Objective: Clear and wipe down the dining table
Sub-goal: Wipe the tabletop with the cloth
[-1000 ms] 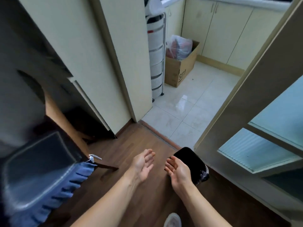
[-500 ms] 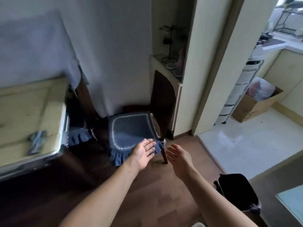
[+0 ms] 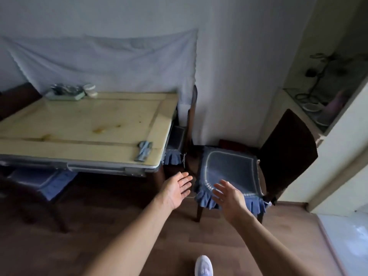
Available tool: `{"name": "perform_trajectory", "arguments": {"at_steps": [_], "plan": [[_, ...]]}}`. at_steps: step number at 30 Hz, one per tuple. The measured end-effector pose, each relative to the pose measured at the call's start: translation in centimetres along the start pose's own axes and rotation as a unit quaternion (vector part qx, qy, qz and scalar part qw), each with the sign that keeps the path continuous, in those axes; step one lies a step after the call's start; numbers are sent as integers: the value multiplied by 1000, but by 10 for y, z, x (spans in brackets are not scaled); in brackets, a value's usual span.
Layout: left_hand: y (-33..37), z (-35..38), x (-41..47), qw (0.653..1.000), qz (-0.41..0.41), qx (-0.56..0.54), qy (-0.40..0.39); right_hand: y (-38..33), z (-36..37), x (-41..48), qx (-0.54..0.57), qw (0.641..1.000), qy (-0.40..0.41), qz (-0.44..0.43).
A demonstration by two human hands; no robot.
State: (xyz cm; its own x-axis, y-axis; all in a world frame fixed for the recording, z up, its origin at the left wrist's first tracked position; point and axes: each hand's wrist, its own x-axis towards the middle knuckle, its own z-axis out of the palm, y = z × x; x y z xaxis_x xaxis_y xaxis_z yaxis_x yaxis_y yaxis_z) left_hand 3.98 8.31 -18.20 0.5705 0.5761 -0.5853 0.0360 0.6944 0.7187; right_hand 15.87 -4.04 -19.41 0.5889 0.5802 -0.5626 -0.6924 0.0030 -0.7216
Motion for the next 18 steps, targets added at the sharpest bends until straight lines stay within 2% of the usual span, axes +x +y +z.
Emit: {"name": "perform_trajectory", "arguments": {"at_steps": [12,18], "plan": [[104,-58,97,995,37,-56,70,-18,133,135,-57,995,-69,50],[138,-107,121,989,42,-77,117,0,197,191,-100,987,-91,85]]}}
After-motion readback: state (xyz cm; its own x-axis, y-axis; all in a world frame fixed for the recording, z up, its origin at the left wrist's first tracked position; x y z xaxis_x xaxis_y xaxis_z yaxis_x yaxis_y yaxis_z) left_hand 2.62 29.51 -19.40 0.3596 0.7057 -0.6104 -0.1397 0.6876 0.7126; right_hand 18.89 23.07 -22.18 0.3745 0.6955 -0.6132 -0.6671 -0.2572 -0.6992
